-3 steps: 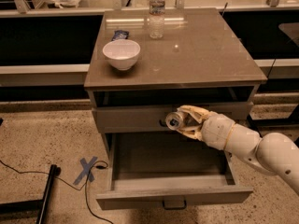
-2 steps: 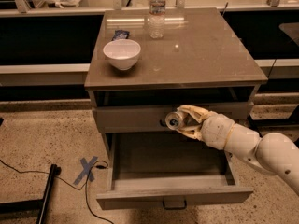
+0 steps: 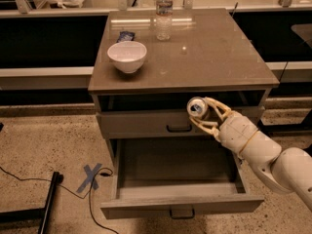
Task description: Pick redbull can from middle drawer and place on counter
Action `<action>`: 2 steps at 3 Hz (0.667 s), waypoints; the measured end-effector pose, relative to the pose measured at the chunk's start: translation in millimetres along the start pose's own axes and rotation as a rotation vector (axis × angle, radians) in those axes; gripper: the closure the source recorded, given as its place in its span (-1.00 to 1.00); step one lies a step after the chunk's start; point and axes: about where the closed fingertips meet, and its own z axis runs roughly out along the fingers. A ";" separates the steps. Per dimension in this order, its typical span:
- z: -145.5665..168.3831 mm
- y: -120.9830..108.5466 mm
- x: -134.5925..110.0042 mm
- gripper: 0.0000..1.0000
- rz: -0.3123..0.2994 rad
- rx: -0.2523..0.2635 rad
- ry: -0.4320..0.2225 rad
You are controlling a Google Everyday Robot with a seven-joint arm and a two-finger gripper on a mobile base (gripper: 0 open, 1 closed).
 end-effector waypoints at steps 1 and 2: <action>-4.1 -17.8 -4.2 1.00 0.126 0.056 -0.001; 0.8 -45.0 1.0 1.00 0.244 0.059 -0.006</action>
Offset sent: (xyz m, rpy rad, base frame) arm 0.0571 -0.0694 0.0479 0.3284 0.2302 0.0001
